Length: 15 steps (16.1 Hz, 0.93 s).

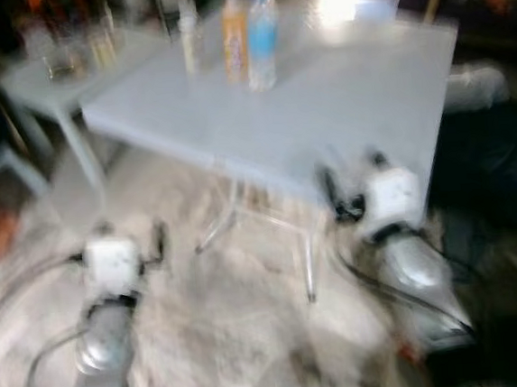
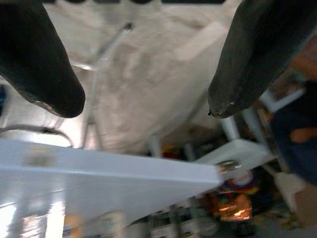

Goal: Restocking fridge

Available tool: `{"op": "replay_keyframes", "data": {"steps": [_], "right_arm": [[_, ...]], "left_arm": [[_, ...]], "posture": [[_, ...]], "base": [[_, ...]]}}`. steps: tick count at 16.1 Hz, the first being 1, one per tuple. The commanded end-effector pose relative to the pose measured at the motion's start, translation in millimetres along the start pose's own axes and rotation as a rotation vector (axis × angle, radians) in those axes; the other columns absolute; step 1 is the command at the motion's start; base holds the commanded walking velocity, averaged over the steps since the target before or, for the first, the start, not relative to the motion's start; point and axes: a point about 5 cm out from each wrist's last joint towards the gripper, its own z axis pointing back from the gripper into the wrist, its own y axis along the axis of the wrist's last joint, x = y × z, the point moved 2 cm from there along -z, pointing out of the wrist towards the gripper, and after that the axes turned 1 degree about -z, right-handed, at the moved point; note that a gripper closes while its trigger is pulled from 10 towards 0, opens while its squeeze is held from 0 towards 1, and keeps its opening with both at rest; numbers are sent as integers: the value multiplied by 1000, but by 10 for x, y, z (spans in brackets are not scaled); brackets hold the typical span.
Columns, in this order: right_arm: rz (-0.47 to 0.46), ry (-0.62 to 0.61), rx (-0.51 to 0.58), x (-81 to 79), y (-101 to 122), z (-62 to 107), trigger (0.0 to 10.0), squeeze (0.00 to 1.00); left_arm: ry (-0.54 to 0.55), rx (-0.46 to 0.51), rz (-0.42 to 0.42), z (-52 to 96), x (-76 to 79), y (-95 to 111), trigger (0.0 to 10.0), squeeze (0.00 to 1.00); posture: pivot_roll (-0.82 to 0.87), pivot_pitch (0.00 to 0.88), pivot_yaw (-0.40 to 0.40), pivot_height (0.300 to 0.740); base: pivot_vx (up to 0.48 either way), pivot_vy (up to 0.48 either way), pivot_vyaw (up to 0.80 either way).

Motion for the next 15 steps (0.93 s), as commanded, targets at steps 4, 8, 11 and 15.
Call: {"op": "replay_keyframes", "data": {"steps": [4,8,11,15], "right_arm": [[0,-26,8,98,25,-3,10000,0],[6,-21,5,94,11,2,10000,0],[45,6,-10,115,-4,32,10000,0],[77,162,-33,152,79,62,10000,0]], "left_arm": [[-30,19,-5,-23,60,44,10000,0],[-35,21,1,-25,95,47,10000,0],[-35,20,1,-28,98,40,10000,0],[-45,34,-26,-61,68,86,10000,0]], "posture": [[-49,89,11,740],[-48,89,8,740],[-46,96,10,740],[-49,114,28,740]], "base": [[361,315,0],[361,315,0],[360,316,0],[364,314,0]]}}
